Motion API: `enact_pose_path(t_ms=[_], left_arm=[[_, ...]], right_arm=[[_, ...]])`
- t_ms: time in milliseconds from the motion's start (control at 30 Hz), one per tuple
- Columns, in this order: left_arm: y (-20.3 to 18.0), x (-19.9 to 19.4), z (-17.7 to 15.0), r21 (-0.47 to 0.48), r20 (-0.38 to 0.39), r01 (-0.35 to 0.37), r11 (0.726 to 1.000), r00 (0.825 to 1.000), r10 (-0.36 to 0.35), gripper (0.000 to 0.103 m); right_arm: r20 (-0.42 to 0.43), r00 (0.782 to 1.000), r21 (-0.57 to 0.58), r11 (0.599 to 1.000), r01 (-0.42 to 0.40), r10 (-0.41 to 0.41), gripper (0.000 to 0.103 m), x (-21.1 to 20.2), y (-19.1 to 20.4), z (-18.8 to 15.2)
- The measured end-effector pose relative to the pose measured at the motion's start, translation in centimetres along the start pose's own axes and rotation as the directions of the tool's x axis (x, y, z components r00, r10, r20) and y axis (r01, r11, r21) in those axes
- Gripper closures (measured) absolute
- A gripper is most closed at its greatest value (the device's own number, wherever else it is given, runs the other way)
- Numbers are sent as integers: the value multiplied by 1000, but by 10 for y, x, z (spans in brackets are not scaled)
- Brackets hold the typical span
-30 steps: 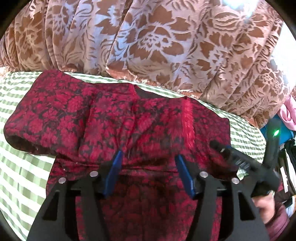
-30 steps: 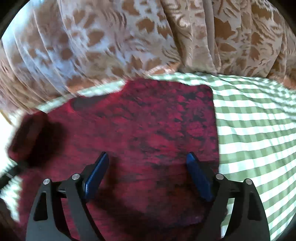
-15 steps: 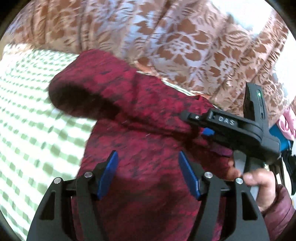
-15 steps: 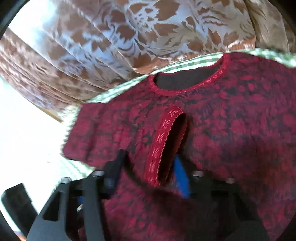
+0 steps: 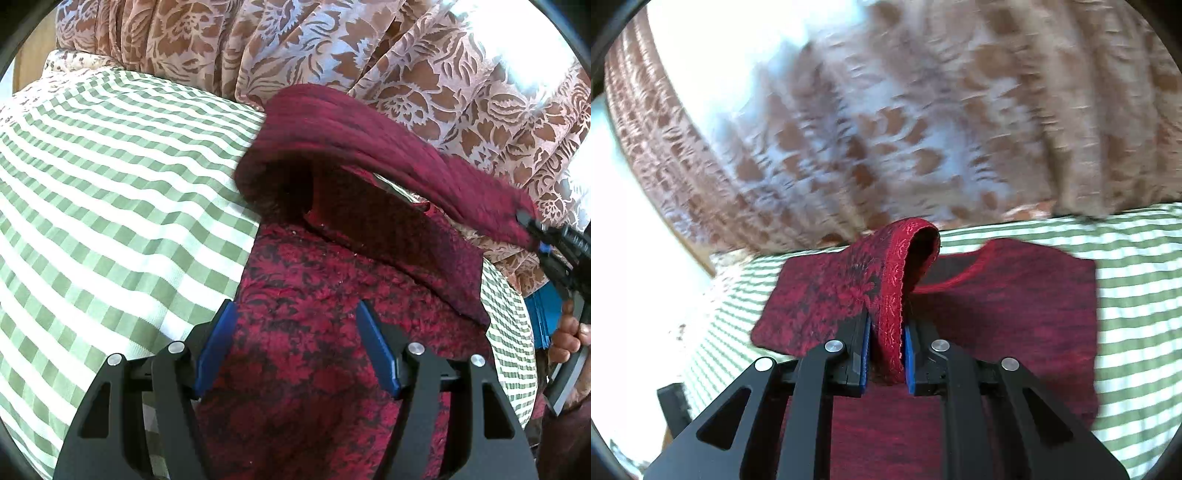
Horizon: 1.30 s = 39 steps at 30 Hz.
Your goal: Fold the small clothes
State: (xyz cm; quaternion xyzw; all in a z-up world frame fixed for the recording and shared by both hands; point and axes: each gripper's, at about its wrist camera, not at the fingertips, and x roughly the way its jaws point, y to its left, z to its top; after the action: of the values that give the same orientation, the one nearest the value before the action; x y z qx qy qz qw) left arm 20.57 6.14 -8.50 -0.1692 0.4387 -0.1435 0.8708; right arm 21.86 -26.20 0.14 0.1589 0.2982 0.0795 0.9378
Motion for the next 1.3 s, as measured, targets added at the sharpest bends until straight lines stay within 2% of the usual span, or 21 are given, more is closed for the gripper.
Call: enact_pose_path(t_ms=[200,367,500,567,600,633,667,800,933,1000,1100,1167,1300], left_arm=[[-5,4,-2,17,-4,-22,1000,1000,22,37],[-1,3,3,5,-5,-18,1000,1000,18,36],[10,-1,23,-32,12,-11,999,1000,12,36],[13,0,36,-40,21,-12,999,1000,13,32],[15,3,44,-46,20,-14,999,1000,15,31],[16,6,51,-54,21,-17,998,1000,18,31],[17,10,57,-58,18,-13,998,1000,14,31],[8,28,89,-65,23,-18,998,1000,20,32],[-23,36,112,-17,75,2,1000,997,-1,33],[-43,45,119,44,87,-10,999,996,6,41],[-68,63,126,129,82,-30,991,996,19,60],[-80,74,132,159,79,-33,987,997,21,63],[-92,104,142,177,54,-58,983,997,50,64]], right_arm=[[-75,983,137,975,178,-169,90,10,-90,-18],[-157,957,183,945,273,-246,91,30,-126,-42],[-166,956,196,942,271,-241,89,37,-127,-48],[-156,962,217,942,254,-224,71,31,-127,-46],[-142,961,215,940,265,-238,53,26,-127,-43],[-123,960,209,939,274,-253,44,19,-125,-41],[-87,960,197,940,278,-266,44,10,-121,-39],[-30,972,145,961,237,-235,44,-5,-100,-29],[-38,978,73,976,207,-204,44,10,-84,-25],[-56,978,59,977,206,-203,43,22,-85,-25],[-79,977,53,978,203,-198,44,40,-88,-27],[-90,974,47,976,213,-208,44,50,-88,-29],[-92,967,26,970,243,-239,43,65,-90,-34]])
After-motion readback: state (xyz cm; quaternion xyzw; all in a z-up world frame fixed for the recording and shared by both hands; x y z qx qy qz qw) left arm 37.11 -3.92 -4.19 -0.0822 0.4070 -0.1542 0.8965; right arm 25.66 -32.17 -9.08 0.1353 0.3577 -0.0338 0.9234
